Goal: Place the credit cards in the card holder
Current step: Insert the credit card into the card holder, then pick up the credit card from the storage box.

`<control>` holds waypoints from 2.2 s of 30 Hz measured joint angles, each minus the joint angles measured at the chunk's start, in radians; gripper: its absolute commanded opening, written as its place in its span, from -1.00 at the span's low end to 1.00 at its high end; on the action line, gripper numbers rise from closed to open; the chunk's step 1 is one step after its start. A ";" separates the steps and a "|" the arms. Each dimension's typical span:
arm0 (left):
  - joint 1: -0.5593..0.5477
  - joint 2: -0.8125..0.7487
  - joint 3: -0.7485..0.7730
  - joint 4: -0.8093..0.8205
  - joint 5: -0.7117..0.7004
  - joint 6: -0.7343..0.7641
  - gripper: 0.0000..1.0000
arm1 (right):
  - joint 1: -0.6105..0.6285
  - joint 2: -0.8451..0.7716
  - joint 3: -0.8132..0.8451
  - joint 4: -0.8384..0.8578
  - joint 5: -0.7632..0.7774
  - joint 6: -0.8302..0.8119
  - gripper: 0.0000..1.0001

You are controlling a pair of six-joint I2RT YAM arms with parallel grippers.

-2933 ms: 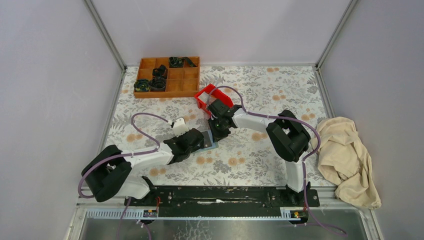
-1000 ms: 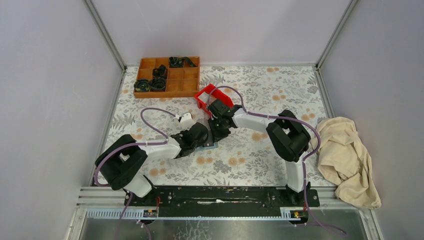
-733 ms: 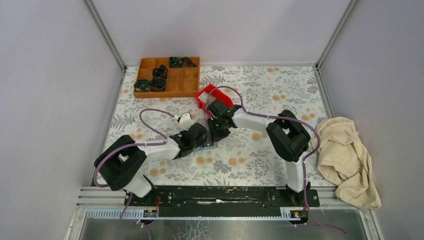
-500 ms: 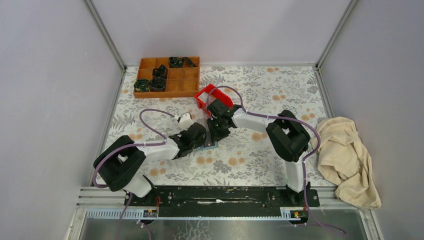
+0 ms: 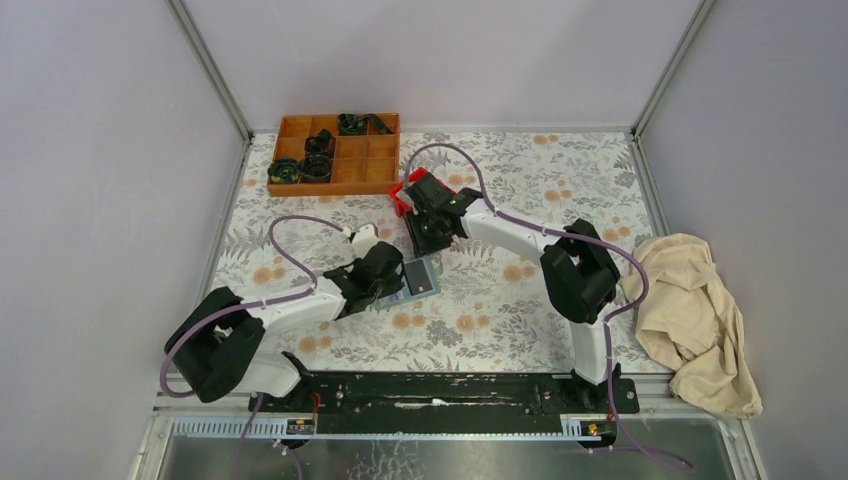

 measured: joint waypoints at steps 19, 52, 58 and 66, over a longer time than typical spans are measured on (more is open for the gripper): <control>0.285 -0.276 0.077 -0.098 0.237 0.066 1.00 | -0.103 0.146 0.488 -0.046 0.119 -0.090 0.26; 0.416 0.249 0.286 0.059 0.413 -0.040 0.96 | -0.254 0.496 0.771 -0.026 -0.217 -0.134 0.24; 0.417 0.388 0.391 0.051 0.415 -0.037 0.92 | -0.260 0.507 0.774 -0.010 -0.259 -0.120 0.14; 0.420 0.470 0.484 0.027 0.422 -0.022 0.91 | -0.268 0.507 0.772 0.011 -0.272 -0.113 -0.01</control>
